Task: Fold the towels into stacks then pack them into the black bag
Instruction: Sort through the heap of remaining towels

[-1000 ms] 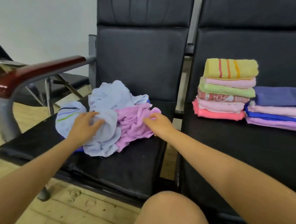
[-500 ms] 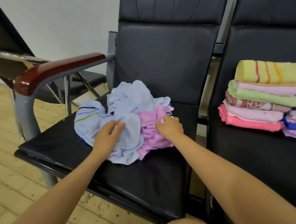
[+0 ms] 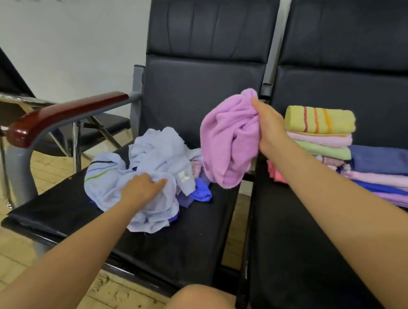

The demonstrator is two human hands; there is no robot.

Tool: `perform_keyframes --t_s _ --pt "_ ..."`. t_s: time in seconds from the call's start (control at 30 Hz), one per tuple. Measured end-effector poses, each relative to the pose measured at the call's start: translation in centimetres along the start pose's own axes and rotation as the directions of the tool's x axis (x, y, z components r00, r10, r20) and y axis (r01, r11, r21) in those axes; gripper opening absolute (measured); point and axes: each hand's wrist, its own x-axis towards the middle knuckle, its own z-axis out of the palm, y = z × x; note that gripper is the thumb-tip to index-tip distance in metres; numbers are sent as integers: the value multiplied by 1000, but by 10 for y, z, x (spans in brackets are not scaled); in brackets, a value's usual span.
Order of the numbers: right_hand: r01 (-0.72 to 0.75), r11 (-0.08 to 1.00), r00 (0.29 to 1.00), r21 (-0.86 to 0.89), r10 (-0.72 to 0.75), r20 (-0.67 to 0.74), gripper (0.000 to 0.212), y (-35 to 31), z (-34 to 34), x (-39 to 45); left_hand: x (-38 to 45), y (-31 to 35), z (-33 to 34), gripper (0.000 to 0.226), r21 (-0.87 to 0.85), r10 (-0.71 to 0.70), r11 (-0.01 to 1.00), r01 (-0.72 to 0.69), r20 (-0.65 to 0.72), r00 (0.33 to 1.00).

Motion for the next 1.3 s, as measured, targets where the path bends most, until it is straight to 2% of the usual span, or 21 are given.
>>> perform_keyframes --t_s 0.03,0.1,0.17,0.2,0.23,0.3,0.4,0.43,0.5,0.6,0.73,0.8,0.87,1.0,1.1,1.17,1.23,1.3 --pt "7 1000 1000 0 -7 16 16 -16 -6 3 -2 8 -1 52 -46 -2 999 -1 -75 997" --pt "33 994 999 100 -37 40 24 -44 -22 6 -9 36 -4 39 -174 72 978 -113 -228 971" --pt "69 974 996 216 -79 38 28 -67 -39 5 -26 81 -14 37 -323 204 898 -299 -296 933" --pt "81 967 995 241 -92 35 27 -77 -48 3 -38 108 -19 39 -446 245 821 -356 -288 926" --pt "92 965 994 245 -102 29 25 -85 -57 -2 -48 134 -22 41 -605 264 715 -350 -229 937" --pt "100 972 994 214 -106 13 22 -90 -81 -13 -69 185 -24 48 -825 316 518 -227 -62 947" --pt "95 994 995 49 -95 0 18 -81 -121 -37 -99 248 -9 33 -961 445 276 -18 111 889" --pt "83 996 996 -17 -84 -23 18 -74 -136 -46 -108 261 -1 27 -969 474 239 60 170 864" --pt "48 983 994 -175 -63 -86 27 -59 -165 -63 -126 272 20 33 -952 514 253 171 282 810" --pt "-2 893 967 -449 -113 -230 35 -34 -214 -87 -136 273 48 38 -930 550 291 226 355 756" --pt "-59 699 983 -713 -85 -164 31 -13 -269 -104 -136 264 67 31 -911 489 336 240 387 782" --pt "-60 644 980 -762 -109 -168 27 -15 -280 -107 -138 259 78 34 -901 492 403 162 362 792" --pt "-20 668 969 -744 -170 -179 26 -19 -282 -108 -146 259 84 31 -902 529 425 80 319 786" --pt "3 752 956 -659 -196 -219 25 -24 -285 -107 -155 274 89 27 -929 494 356 98 276 825" --pt "-76 705 978 -706 -84 -189 25 -23 -293 -111 -154 280 94 19 -936 420 313 161 289 860" --pt "-155 650 987 -744 68 -146 24 -16 -302 -115 -154 278 96 21 -902 372 421 99 272 887" --pt "-272 672 959 -689 246 -139 26 -7 -310 -121 -155 272 99 24 -818 378 574 -38 223 899" --pt "-350 628 922 -695 363 -136 33 3 -316 -126 -154 265 100 23 -744 456 652 -148 228 861"
